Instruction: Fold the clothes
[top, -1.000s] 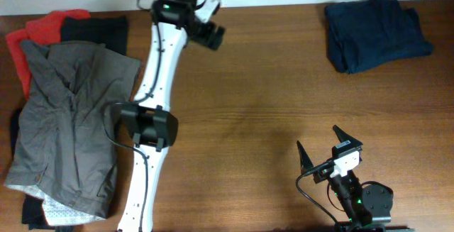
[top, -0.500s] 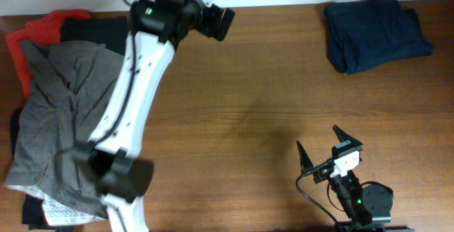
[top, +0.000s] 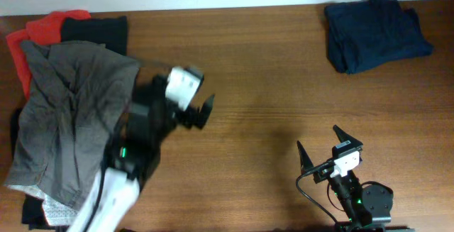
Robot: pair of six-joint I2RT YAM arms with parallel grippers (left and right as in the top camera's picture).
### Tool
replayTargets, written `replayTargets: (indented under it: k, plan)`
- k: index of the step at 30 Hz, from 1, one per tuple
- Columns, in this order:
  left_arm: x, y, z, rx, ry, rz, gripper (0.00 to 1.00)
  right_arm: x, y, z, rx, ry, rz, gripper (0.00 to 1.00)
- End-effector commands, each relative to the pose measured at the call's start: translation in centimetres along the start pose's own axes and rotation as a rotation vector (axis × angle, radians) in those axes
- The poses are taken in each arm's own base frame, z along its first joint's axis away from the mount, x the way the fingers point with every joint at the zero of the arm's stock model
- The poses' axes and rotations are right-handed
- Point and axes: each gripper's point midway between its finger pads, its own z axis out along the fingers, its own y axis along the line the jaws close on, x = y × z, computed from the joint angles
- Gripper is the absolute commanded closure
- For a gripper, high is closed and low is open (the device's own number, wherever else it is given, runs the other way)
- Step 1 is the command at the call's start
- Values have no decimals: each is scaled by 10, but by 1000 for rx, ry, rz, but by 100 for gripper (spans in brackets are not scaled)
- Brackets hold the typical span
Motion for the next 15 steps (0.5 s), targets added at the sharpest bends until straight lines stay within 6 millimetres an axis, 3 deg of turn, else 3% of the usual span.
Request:
replayTargets:
  k: [1, 6, 15]
  plan:
    - [47, 2, -22, -45, -72, -114, 1, 3, 1, 0, -1, 2, 9, 1]
    - [104, 9, -53, -60, -178, -223, 1, 3, 1, 0, -1, 2, 9, 1]
    - [144, 14, -74, -161, -237, -197, 1, 3, 1, 0, -1, 2, 9, 1]
